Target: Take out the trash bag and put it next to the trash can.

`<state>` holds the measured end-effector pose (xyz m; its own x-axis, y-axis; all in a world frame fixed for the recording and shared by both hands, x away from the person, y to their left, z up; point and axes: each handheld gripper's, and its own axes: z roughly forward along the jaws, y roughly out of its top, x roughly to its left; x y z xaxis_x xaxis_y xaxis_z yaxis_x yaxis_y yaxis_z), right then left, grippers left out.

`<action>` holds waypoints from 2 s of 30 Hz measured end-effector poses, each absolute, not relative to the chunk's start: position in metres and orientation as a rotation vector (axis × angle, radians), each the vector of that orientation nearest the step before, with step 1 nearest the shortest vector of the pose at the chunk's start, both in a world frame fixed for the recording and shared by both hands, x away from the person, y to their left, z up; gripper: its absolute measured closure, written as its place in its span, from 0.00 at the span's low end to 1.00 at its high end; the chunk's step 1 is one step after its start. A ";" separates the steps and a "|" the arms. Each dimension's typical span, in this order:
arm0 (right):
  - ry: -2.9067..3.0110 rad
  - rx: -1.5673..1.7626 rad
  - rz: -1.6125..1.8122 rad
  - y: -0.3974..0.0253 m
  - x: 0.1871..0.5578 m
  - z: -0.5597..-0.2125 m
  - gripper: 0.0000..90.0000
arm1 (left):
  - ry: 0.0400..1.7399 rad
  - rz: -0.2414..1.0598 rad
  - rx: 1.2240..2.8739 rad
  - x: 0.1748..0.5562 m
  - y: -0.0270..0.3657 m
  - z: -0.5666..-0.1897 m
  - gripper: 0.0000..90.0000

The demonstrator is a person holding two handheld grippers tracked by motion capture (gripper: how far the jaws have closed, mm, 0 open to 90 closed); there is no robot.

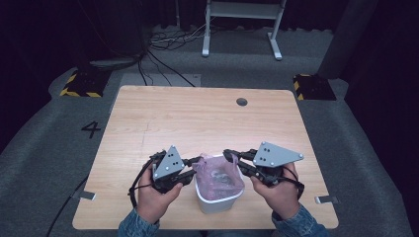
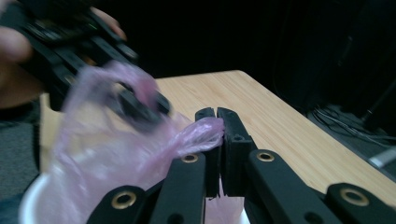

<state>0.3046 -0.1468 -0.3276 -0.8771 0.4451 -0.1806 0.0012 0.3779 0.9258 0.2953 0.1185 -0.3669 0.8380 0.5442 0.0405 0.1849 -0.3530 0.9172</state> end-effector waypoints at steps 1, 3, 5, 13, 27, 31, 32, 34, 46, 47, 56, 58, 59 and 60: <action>2.247 0.375 1.514 -0.145 0.303 -0.326 0.98 | 0.529 0.400 1.932 0.296 0.115 -0.367 0.75; 2.260 0.341 1.536 -0.139 0.297 -0.322 0.97 | 0.501 0.380 1.944 0.297 0.109 -0.369 0.63; 2.279 0.312 1.539 -0.134 0.295 -0.320 0.97 | 0.468 0.361 1.956 0.297 0.102 -0.370 0.53; 2.356 0.230 1.554 -0.114 0.295 -0.326 0.96 | 0.382 0.298 1.966 0.300 0.089 -0.372 0.67; 2.301 0.453 1.518 -0.165 0.301 -0.337 0.43 | 0.405 0.288 1.934 0.299 0.094 -0.366 0.99; 2.326 0.555 1.641 -0.189 0.307 -0.349 0.42 | 0.395 0.306 1.934 0.297 0.090 -0.362 0.99; 2.326 0.555 1.641 -0.189 0.307 -0.349 0.42 | 0.395 0.306 1.934 0.297 0.090 -0.362 0.99; 2.311 0.608 1.663 -0.195 0.310 -0.354 0.38 | 0.400 0.313 1.935 0.297 0.089 -0.362 0.99; 2.537 0.488 1.520 -0.184 0.305 -0.360 0.30 | 0.476 0.343 1.868 0.302 0.100 -0.357 0.99; 2.554 0.463 1.520 -0.177 0.304 -0.362 0.30 | 0.475 0.341 1.868 0.303 0.099 -0.357 0.99; 2.633 0.377 1.473 -0.126 0.327 -0.371 0.27 | 0.424 0.307 1.889 0.302 0.087 -0.355 0.99; 2.661 0.361 1.467 -0.121 0.333 -0.375 0.39 | 0.407 0.310 1.899 0.300 0.084 -0.355 0.99; 2.677 0.344 1.452 -0.120 0.335 -0.377 0.51 | 0.404 0.314 1.907 0.300 0.084 -0.356 0.99; 2.684 0.337 1.436 -0.121 0.336 -0.377 0.62 | 0.402 0.324 1.910 0.299 0.084 -0.356 0.99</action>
<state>0.3357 -0.1205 -0.3769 -0.9727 0.2295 0.0340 0.1557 0.5369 0.8292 0.2992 0.0838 -0.3564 0.9050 0.4239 0.0342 0.1235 -0.3390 0.9326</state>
